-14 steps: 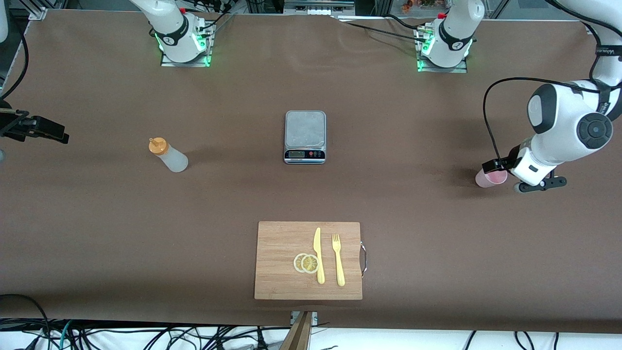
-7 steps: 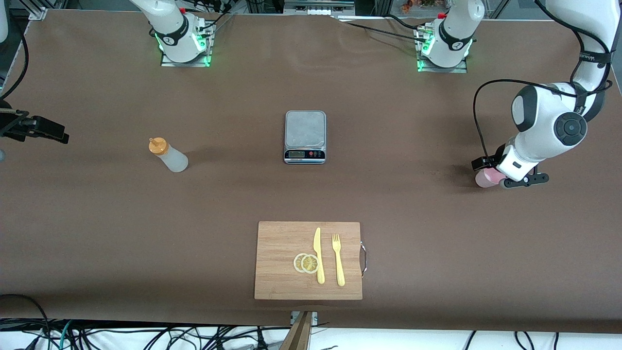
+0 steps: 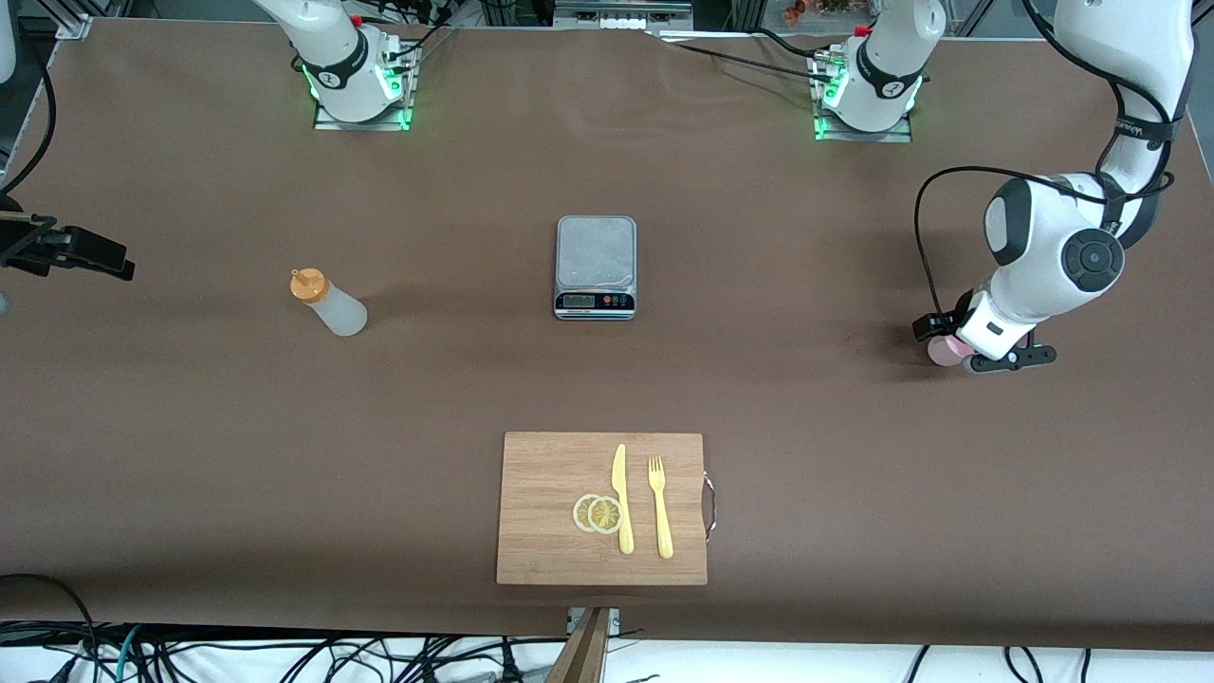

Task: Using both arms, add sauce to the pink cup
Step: 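Lower the left gripper onto the pink cup and grasp it, then carry the pink cup with the left gripper onto the scale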

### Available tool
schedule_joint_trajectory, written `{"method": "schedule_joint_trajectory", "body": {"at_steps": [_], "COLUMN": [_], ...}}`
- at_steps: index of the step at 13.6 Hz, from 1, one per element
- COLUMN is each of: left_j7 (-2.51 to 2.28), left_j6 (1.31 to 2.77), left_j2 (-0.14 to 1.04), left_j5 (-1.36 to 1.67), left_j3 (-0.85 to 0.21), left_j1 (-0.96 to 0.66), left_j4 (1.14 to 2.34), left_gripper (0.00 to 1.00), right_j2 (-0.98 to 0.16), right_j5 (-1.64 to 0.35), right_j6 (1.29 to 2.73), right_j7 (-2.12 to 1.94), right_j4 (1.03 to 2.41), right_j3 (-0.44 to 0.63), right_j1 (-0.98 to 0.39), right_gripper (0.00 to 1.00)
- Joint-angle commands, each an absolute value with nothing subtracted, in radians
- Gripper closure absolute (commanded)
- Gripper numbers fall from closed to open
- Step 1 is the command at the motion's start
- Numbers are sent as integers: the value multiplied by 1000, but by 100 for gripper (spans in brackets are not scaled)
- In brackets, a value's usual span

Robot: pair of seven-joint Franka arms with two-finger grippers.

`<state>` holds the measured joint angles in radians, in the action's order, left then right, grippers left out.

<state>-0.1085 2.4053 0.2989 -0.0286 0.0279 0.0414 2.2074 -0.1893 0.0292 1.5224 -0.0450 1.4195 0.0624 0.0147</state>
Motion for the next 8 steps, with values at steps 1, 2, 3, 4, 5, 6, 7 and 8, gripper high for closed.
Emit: {"method": "schedule_joint_trajectory", "body": {"at_steps": [1,2,3,4,5,6,7,8], "left_j7": [-89,-89,-89,-87,-87,-89,-87,-90], "left_j6": [2445,2450,2451,2450,2445,2442,2439,2434], "left_j2": [317,324,325,324,321,321,318,310], "left_j5": [-29,-31,-35,-44,-44,-44,-44,-44], "left_j3": [28,28,28,28,28,28,28,26], "left_j1": [38,38,38,38,38,38,38,38], "left_j4": [2209,2209,2209,2209,2207,2206,2204,2203], "left_gripper": [39,50,61,73,84,94,100,100], "right_j2": [-193,-193,-193,-193,-193,-193,-193,-193], "right_j5": [15,15,15,15,15,15,15,15], "right_j6": [1516,1516,1517,1517,1517,1517,1517,1516], "right_j7": [-48,-48,-48,-48,-48,-48,-48,-46], "right_j4": [1404,1404,1404,1402,1402,1402,1404,1404], "right_j3": [61,61,61,61,61,61,61,61], "right_j1": [21,21,21,21,20,20,20,21], "right_gripper": [0,0,0,0,0,0,0,0]}}
